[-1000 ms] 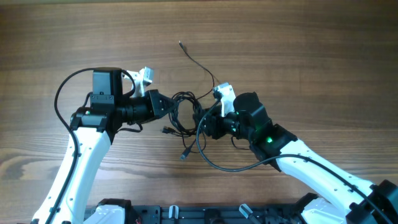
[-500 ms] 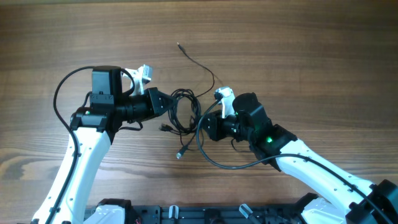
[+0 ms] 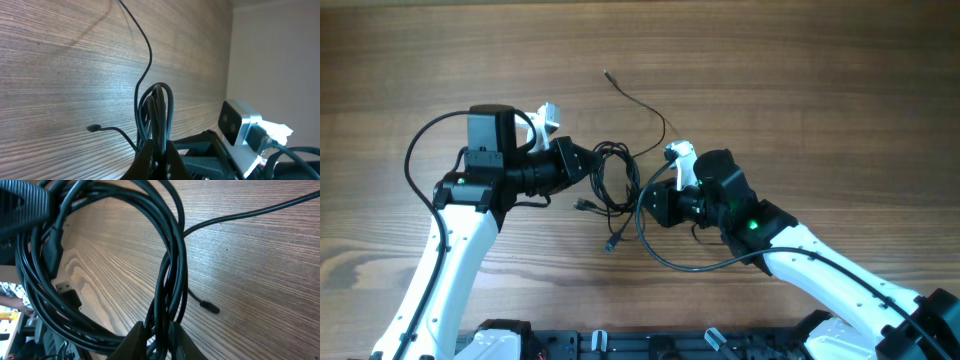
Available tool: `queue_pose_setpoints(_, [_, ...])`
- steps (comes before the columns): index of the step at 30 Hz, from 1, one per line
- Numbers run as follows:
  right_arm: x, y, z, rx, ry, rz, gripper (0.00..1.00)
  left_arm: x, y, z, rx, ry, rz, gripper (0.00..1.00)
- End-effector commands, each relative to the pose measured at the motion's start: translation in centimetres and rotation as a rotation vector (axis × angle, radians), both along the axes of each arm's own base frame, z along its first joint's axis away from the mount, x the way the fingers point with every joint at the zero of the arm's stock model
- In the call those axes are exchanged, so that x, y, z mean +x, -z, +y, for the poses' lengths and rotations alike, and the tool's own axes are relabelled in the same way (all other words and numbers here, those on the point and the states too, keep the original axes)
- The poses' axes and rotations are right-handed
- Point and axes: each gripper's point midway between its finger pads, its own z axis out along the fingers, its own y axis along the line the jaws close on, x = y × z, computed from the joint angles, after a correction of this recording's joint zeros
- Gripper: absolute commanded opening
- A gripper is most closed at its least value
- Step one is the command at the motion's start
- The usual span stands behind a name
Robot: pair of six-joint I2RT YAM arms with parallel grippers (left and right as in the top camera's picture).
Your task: Untangle cables
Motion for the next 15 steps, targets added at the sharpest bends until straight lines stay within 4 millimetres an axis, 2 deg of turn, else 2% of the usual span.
queue_pose_setpoints(1, [-0.7, -0.4, 1.2, 0.014, -0.043, 0.0, 0.12, 0.4, -1.2, -0.3, -0.034, -0.026, -0.01, 0.04])
queue_pose_setpoints(2, [-0.6, -0.4, 1.1, 0.012, -0.039, -0.005, 0.05, 0.4, -1.2, -0.3, -0.033, -0.024, -0.012, 0.04])
queue_pose_setpoints(5, [0.0, -0.9, 1.1, 0.019, -0.018, -0.033, 0.04, 0.3, -1.2, -0.6, -0.033, -0.015, -0.011, 0.04])
queue_pose_setpoints(8, [-0.3, -2.6, 2.2, 0.091, -0.08, -0.076, 0.05, 0.4, -0.8, -0.3, -0.006, -0.034, -0.011, 0.04])
queue_pose_setpoints(11, [-1.3, -4.1, 2.7, 0.141, -0.134, -0.088, 0.05, 1.6, 0.8, 1.9, 0.121, -0.143, -0.009, 0.04])
queue_pose_setpoints(15, [-2.2, -5.1, 1.6, 0.142, -0.138, -0.065, 0.04, 3.3, 2.1, 6.2, 0.253, -0.387, 0.029, 0.04])
